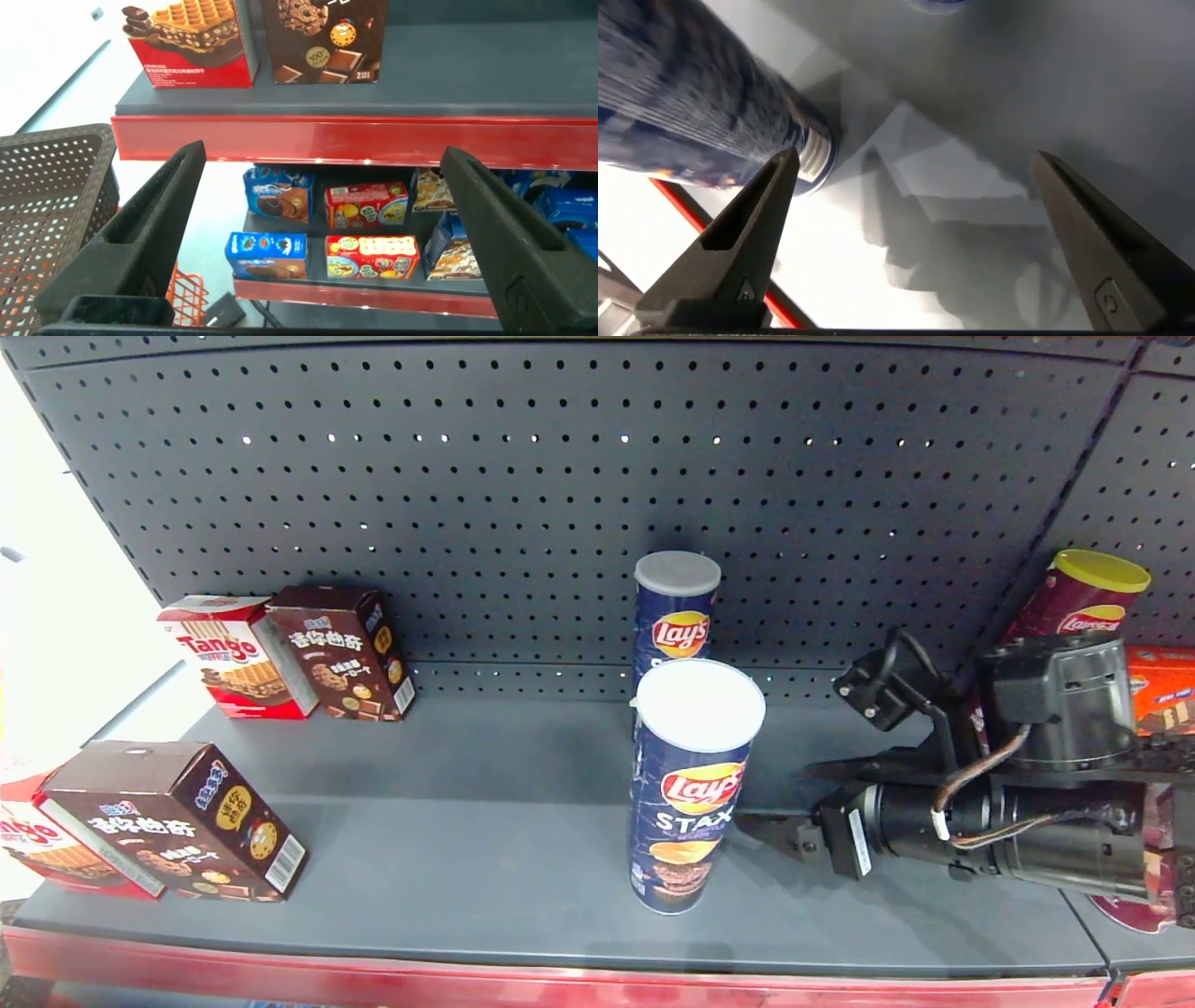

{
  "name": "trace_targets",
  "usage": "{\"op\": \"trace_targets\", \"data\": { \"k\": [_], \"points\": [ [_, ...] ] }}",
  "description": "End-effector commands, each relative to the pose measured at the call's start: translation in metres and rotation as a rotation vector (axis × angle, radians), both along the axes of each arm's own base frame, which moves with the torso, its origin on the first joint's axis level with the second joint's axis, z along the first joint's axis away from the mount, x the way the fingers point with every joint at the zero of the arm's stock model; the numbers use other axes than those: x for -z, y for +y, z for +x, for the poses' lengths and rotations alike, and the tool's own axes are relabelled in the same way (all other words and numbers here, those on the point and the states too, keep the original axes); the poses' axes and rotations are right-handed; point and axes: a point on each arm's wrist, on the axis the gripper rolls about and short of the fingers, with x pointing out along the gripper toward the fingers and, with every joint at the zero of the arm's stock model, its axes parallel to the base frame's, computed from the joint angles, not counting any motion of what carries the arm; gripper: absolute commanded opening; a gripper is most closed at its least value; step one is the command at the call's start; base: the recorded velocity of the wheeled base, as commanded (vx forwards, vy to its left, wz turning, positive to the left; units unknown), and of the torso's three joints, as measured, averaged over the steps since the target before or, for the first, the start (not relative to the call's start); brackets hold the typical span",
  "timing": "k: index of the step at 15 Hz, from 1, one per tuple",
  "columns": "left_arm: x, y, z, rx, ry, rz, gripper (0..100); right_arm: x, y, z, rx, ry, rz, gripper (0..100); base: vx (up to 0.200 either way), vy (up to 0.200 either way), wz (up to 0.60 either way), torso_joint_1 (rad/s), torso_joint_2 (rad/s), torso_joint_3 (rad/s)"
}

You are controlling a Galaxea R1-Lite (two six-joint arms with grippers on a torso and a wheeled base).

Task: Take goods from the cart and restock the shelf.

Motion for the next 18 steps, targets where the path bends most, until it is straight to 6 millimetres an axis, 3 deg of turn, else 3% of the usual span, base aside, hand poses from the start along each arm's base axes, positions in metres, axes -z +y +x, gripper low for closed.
{"op": "trace_targets", "data": {
  "k": [1,5,10,15,18],
  "points": [
    [0.0,0.0,0.0,-0.001,0.0,0.0,100,-0.02,-0.012,-0.012,0.014,-0.065,0.046,100,0.0,0.0,0.0,0.0,0.0,0.0],
    [0.0,0.0,0.0,-0.001,0.0,0.0,100,-0.053,-0.034,-0.04,0.026,-0.184,0.133,100,0.0,0.0,0.0,0.0,0.0,0.0],
    [0.0,0.0,0.0,0.002,0.002,0.001,100,-0.078,-0.071,-0.08,0.073,-0.318,0.217,100,0.0,0.0,0.0,0.0,0.0,0.0],
    [0.0,-0.001,0.0,0.024,0.001,-0.002,100,-0.088,-0.107,-0.125,0.146,-0.453,0.28,100,0.0,0.0,0.0,0.0,0.0,0.0],
    [0.0,-0.001,0.0,0.024,0.0,-0.002,100,-0.07,-0.128,-0.154,0.231,-0.507,0.278,100,0.0,0.0,0.0,0.0,0.0,0.0]
  ]
}}
